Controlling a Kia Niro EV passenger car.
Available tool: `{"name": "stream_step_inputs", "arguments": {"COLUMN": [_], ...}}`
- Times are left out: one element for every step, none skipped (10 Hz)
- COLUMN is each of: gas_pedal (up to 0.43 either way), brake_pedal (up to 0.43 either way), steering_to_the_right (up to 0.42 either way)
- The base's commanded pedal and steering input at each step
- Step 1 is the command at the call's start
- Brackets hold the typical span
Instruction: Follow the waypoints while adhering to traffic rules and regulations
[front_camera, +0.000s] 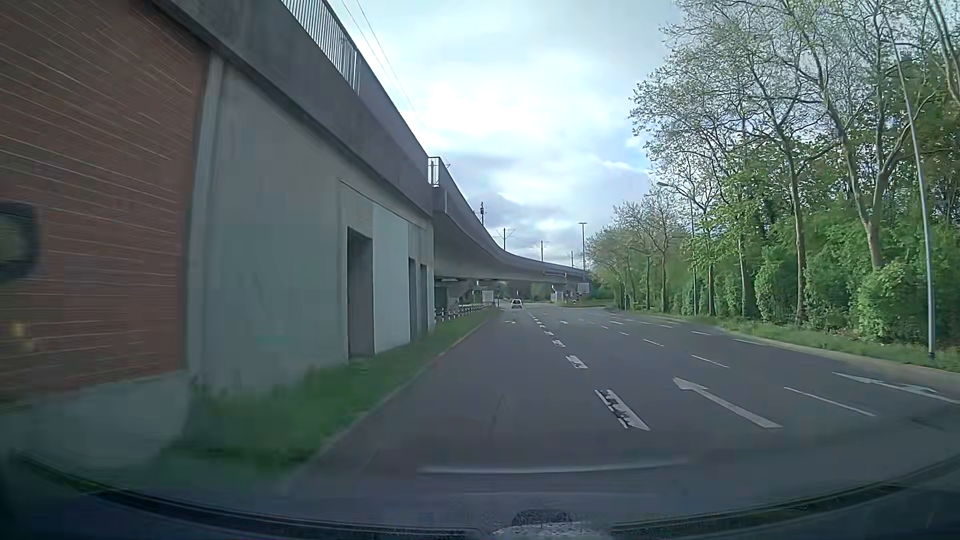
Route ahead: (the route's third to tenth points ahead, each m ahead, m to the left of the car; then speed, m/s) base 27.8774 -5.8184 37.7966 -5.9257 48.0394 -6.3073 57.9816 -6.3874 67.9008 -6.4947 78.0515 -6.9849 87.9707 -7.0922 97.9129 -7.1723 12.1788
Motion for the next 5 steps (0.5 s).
{"name": "stream_step_inputs", "arguments": {"gas_pedal": [0.020,0.020,0.020,0.020,0.020], "brake_pedal": [0.000,0.000,0.000,0.000,0.000], "steering_to_the_right": [0.007,0.007,0.008,0.007,0.007]}}
